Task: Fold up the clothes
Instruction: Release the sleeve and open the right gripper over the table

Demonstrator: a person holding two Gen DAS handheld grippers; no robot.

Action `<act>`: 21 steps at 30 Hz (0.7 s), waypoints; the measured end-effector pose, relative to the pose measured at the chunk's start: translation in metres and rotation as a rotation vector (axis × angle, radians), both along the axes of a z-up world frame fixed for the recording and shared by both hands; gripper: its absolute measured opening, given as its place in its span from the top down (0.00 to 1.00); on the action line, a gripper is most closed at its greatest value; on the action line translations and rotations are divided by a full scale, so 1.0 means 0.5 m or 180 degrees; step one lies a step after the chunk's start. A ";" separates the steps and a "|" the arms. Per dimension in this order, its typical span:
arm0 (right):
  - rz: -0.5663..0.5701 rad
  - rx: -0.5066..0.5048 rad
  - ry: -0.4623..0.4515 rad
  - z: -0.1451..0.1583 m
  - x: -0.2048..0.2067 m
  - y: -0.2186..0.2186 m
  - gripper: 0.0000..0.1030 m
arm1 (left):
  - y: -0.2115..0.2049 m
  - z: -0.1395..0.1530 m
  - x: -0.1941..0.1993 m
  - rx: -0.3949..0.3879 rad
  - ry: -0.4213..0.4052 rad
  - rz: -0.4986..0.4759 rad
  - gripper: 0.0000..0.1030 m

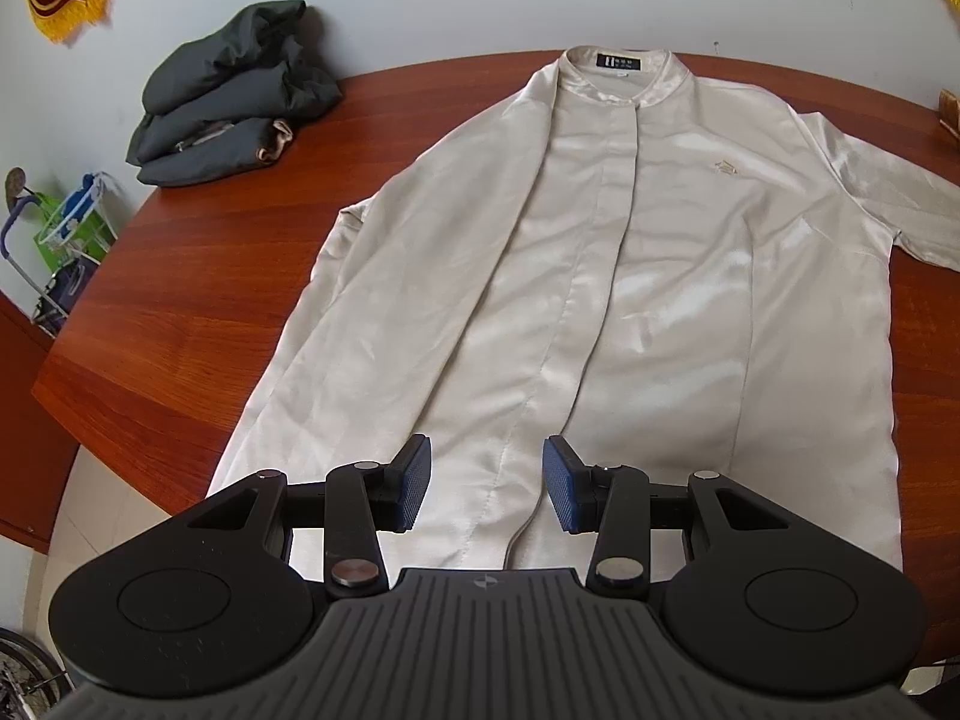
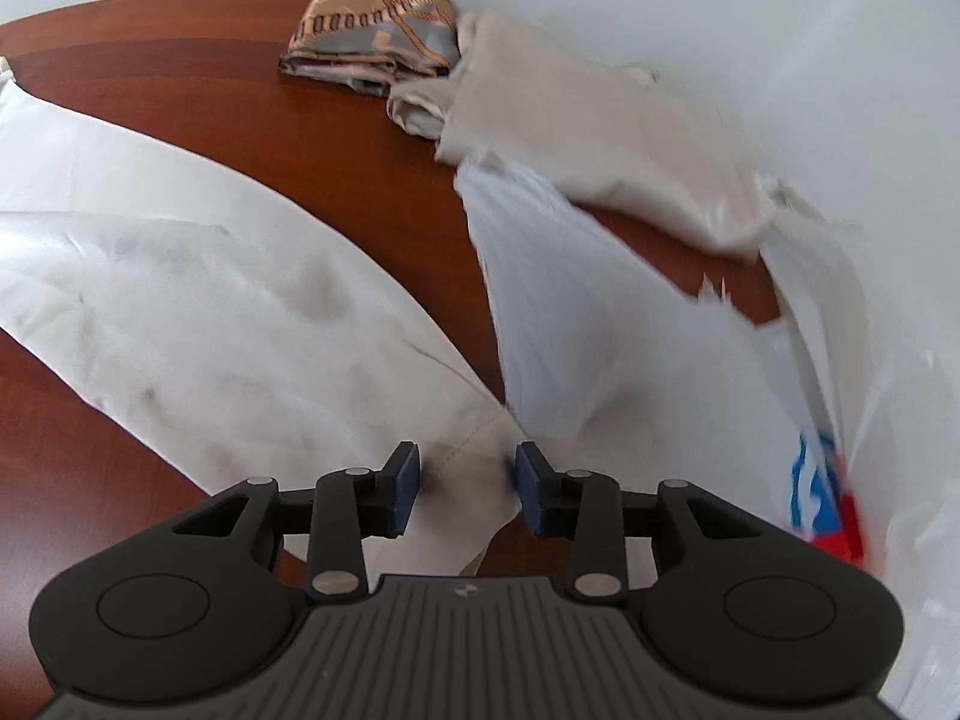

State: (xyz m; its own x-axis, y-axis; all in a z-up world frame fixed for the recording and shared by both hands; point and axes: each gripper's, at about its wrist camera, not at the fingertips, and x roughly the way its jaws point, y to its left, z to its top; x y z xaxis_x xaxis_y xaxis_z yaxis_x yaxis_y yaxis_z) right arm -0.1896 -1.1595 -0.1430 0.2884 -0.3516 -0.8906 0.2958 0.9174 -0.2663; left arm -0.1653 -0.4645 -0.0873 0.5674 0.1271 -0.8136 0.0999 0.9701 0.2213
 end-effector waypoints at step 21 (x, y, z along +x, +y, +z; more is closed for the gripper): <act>-0.0139 -0.0019 -0.0165 0.057 -0.116 0.160 0.41 | 0.124 -0.030 -0.010 0.0026 0.0069 -0.0279 0.56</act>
State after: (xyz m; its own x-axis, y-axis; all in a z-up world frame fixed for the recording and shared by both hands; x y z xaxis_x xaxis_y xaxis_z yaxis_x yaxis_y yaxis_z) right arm -0.2475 -1.0795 -0.1146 0.3183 -0.3700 -0.8728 0.3491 0.9017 -0.2550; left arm -0.1704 -0.4025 -0.1021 0.5589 0.0846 -0.8249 0.1891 0.9556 0.2261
